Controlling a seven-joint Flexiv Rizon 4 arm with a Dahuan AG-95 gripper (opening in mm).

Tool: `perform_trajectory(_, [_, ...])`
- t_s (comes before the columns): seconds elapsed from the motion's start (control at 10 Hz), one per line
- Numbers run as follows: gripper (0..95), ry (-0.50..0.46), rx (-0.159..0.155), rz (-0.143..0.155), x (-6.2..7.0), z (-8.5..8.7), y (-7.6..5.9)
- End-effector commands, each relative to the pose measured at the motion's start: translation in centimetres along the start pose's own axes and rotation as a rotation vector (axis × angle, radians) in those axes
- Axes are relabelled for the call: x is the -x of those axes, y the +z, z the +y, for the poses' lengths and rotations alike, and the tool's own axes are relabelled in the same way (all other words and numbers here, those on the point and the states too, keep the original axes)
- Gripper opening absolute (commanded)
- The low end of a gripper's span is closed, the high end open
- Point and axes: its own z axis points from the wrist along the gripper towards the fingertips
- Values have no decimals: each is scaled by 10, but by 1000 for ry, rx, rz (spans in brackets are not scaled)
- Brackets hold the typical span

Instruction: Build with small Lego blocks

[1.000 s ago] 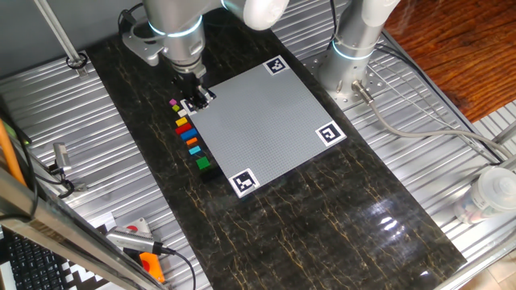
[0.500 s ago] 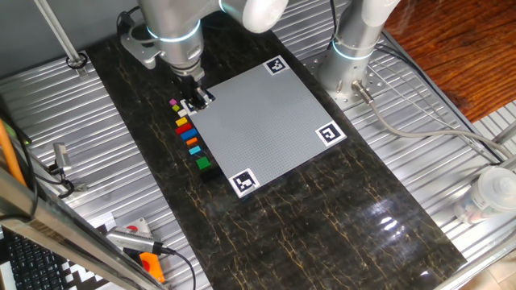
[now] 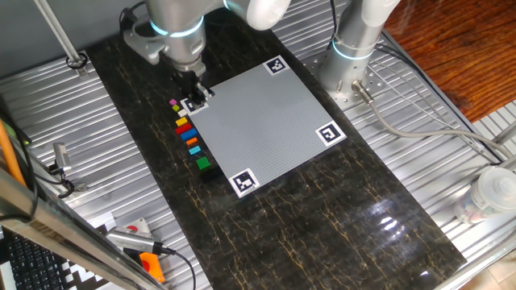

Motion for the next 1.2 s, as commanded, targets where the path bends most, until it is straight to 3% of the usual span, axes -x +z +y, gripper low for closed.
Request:
perform_trajectory(0.1, [0,-59,24,2,-5,-38,4])
perform_trajectory(0.2, [190,-81,30,0,-10,-56,8])
perform_trajectory(0.6, [190,-180,34,-13,-15,-97,33])
perform_trajectory(1.2, [190,-219,37,-9,-8,-111,67])
